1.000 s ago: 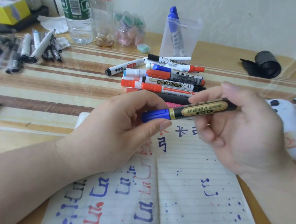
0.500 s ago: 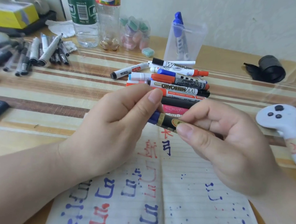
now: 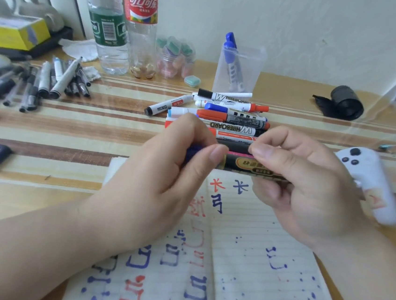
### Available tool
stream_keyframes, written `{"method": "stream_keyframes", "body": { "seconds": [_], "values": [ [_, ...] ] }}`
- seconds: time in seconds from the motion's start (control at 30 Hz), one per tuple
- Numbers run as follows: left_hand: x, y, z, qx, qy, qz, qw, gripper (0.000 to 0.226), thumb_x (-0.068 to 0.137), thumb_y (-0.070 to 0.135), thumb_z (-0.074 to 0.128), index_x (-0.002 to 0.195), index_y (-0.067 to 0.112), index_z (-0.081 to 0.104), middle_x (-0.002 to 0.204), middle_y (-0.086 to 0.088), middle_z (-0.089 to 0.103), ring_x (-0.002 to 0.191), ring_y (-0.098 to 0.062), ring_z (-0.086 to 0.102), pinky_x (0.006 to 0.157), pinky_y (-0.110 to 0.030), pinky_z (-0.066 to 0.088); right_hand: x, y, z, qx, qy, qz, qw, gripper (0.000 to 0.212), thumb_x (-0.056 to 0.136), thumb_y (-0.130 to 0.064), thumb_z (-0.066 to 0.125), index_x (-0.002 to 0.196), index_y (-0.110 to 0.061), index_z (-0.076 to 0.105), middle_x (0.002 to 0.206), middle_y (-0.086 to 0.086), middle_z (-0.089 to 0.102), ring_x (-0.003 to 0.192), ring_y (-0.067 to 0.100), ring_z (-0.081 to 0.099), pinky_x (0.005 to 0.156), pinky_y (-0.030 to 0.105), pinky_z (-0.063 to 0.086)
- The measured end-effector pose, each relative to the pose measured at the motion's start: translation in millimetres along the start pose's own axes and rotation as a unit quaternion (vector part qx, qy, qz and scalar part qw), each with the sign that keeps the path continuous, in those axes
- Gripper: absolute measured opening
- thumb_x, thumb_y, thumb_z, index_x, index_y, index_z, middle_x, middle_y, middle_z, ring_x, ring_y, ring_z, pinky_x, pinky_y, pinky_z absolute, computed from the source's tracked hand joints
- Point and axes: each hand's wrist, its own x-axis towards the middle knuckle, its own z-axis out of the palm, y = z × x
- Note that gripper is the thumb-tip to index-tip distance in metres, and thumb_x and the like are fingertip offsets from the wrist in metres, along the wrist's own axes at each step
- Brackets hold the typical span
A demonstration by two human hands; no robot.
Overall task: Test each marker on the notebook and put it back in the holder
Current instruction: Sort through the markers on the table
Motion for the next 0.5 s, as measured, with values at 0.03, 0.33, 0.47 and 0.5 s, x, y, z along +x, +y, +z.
{"method": "stream_keyframes", "body": {
  "seconds": [0.03,0.33,0.47,0.5],
  "values": [
    [-1.6,0.9,1.2,0.044,0.006,0.014,0.999,0.017,0.098,0.048,0.046,0.096,0.031,0.049,0.077,0.011,0.057,0.067,-0.007,0.054,0.061,-0.017,0.042,1.1,-1.4,-2.0,0.040,0.010,0.016,0.999,0.008,0.075,-0.013,0.069,0.075,-0.010,0.061,0.050,0.007,0.037,0.041,0.015,0.027,0.042,0.021,0.014],
    [-3.7,-10.1,10.8,0.196,-0.008,0.031,0.980,0.023,0.090,0.043,0.062,0.102,0.024,0.058,0.073,0.032,0.043,0.077,0.018,0.049,0.075,0.003,0.036,0.7,15.7,-2.2,0.014,-0.053,-0.008,0.998,0.003,0.085,-0.011,0.071,0.088,-0.011,0.074,0.072,0.020,0.054,0.062,0.023,0.046,0.051,0.028,0.039],
    [0.4,-9.4,8.7,0.202,-0.009,0.062,0.977,0.025,0.084,0.031,0.073,0.105,0.026,0.060,0.082,0.029,0.042,0.078,0.012,0.048,0.072,-0.004,0.040,0.3,21.8,-0.2,-0.124,-0.038,-0.020,0.991,0.020,0.091,-0.026,0.067,0.101,-0.011,0.074,0.083,0.027,0.065,0.068,0.030,0.054,0.061,0.036,0.045],
    [0.0,-9.5,7.7,0.202,-0.015,0.054,0.978,0.029,0.085,0.037,0.072,0.109,0.030,0.058,0.088,0.027,0.044,0.081,0.008,0.050,0.071,-0.009,0.042,0.4,22.6,-0.5,-0.121,-0.023,-0.020,0.992,0.025,0.092,-0.030,0.065,0.104,-0.009,0.073,0.089,0.024,0.069,0.072,0.032,0.058,0.062,0.037,0.047]
  ]
}}
